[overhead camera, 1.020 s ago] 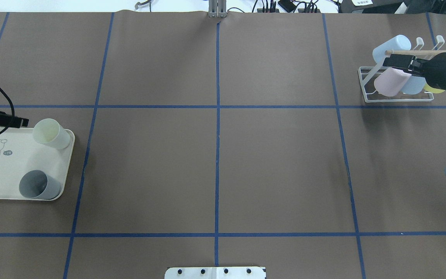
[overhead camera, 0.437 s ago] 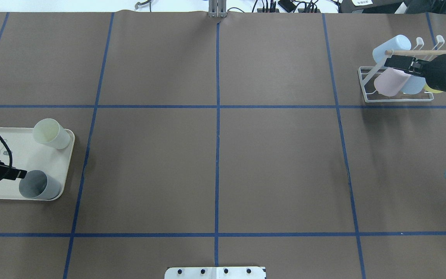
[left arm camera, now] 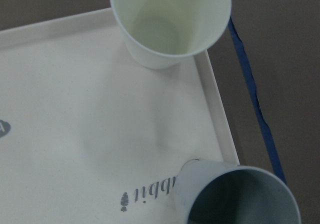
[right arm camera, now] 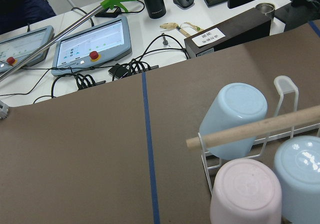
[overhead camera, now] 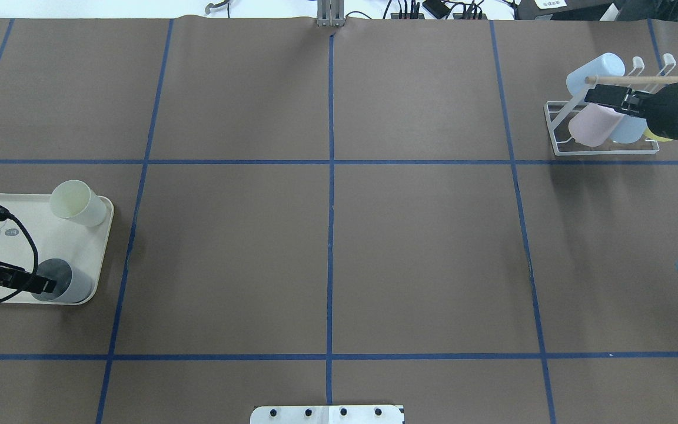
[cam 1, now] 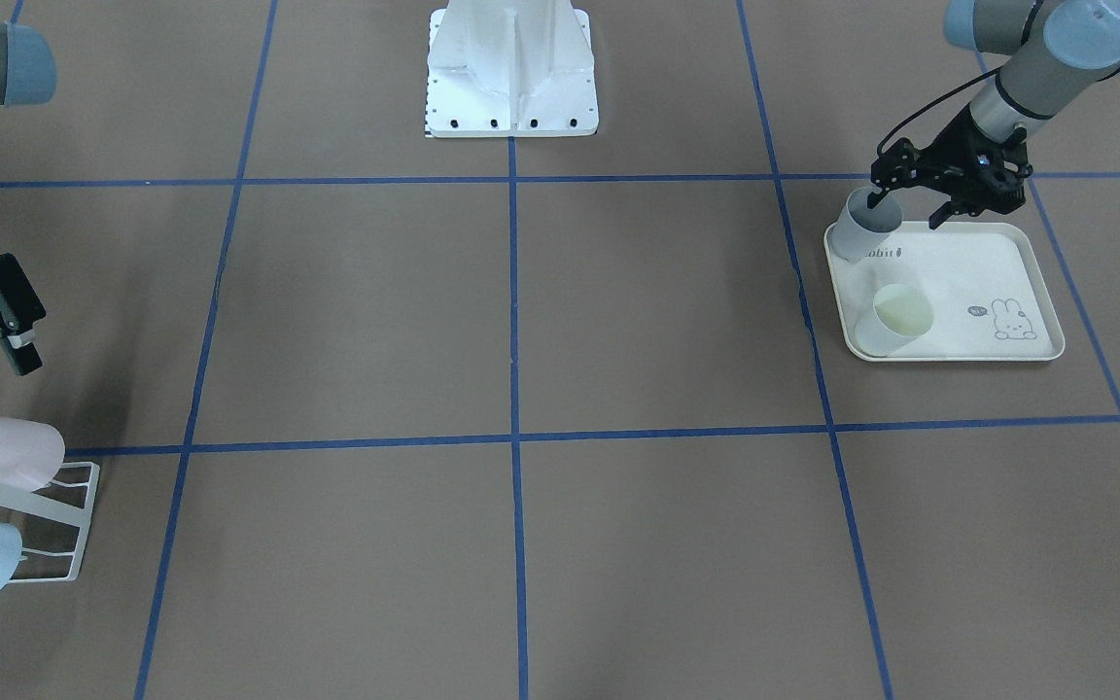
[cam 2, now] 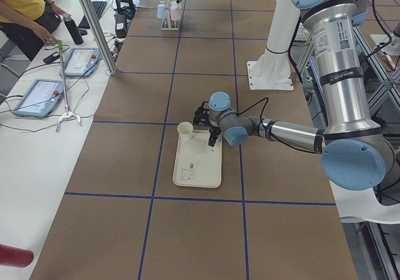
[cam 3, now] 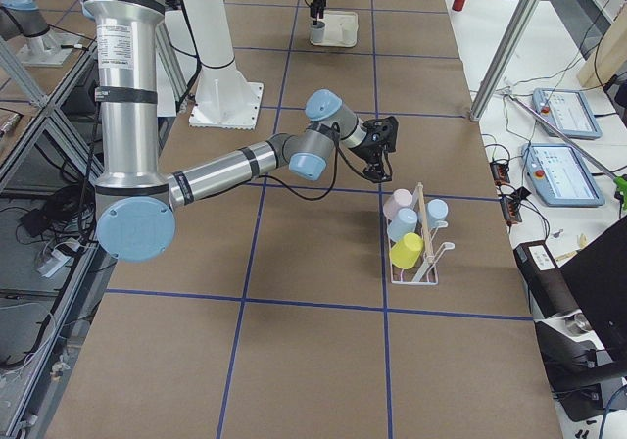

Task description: Transfer IKEA cup to right arm and place on rack

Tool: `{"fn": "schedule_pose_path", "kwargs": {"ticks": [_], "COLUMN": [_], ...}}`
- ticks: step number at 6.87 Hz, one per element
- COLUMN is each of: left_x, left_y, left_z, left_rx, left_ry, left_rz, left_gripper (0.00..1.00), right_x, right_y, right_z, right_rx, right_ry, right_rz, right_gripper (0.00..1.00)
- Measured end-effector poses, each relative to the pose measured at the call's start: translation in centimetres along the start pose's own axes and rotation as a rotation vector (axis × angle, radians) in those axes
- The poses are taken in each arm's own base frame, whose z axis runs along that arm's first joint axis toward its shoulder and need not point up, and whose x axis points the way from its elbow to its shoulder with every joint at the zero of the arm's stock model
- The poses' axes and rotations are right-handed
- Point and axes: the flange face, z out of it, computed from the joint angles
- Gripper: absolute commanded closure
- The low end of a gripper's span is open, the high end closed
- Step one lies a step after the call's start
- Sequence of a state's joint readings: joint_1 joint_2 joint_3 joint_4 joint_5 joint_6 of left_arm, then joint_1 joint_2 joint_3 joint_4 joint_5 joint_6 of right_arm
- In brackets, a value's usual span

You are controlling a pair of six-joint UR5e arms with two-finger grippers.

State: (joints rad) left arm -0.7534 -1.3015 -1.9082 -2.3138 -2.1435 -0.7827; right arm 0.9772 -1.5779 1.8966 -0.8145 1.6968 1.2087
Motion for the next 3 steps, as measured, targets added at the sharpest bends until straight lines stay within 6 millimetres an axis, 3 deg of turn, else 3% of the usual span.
{"fn": "schedule_pose_path", "kwargs": {"ticks": [3], "left_x": [-0.14], "left_y": [0.2], "left_z": [0.53], "left_rx": [-0.011], "left_ry": [-0.006], "left_rz": [-0.008], "left_gripper": [1.0], "right_x": [0.95], "right_y": [0.4], "right_z": [-0.2], "right_rx": [-0.006], "right_ry": [0.012], "right_rz": [0.001], "right_gripper": [0.0]}}
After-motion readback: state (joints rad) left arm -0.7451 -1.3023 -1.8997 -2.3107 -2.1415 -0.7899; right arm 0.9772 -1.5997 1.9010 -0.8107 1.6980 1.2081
